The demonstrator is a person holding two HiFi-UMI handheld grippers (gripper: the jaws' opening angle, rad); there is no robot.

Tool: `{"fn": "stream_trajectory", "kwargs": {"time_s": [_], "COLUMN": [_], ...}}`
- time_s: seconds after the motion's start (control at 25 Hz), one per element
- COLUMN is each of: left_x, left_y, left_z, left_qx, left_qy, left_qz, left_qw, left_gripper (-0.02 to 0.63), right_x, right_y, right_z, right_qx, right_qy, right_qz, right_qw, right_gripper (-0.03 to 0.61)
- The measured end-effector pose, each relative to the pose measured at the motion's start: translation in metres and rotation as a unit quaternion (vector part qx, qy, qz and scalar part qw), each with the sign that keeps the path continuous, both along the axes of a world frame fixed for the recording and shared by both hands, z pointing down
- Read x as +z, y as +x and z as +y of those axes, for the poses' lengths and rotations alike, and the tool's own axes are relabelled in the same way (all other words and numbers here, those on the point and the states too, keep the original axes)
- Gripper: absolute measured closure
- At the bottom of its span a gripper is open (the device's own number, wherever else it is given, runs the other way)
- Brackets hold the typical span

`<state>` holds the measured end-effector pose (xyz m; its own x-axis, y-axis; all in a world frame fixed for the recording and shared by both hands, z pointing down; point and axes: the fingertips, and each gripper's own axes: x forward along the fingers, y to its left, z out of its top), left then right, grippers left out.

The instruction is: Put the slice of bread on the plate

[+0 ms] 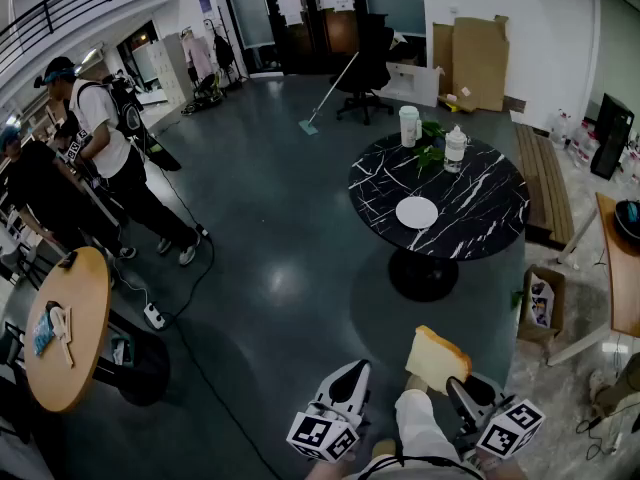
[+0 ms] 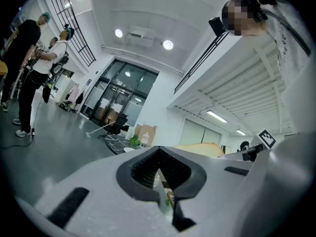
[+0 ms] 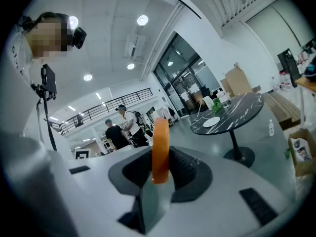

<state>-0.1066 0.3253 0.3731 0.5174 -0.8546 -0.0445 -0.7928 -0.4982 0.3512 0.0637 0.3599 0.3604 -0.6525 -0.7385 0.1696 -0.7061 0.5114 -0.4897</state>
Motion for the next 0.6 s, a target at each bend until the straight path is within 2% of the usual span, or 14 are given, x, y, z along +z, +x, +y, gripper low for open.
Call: {"fn": "stream_trajectory", "kwargs": {"time_s": [0.32, 0.44, 0.6], "left_x": [-0.010, -0.014, -0.018], "left_y": [-0.022, -0.013, 0.006], "left_z": [-0.062, -0.093, -0.131], "left_qx": [-0.039, -0.036, -0.022], "left_qy": [0.006, 0.011, 0.018], "left_qz": [-0.012, -0.014, -0.020], "left_qw": [0.9991, 0.9992, 0.9994], "left_gripper": [0.606, 0.606, 0.606], "right_x": [-0.005, -0.013, -0.003], "right_y": [-0.009, -0.003, 0.007], "right_z": [-0.074, -0.103, -0.134], "right_qx": [-0.033, -0.033, -0.034], "right_qy": [0.012, 0.022, 0.009], "right_qz": [-0.013, -0.018, -0.019], "right_qw": [0.999, 0.999, 0.999], "right_gripper": [0.488, 0.488, 0.488]}}
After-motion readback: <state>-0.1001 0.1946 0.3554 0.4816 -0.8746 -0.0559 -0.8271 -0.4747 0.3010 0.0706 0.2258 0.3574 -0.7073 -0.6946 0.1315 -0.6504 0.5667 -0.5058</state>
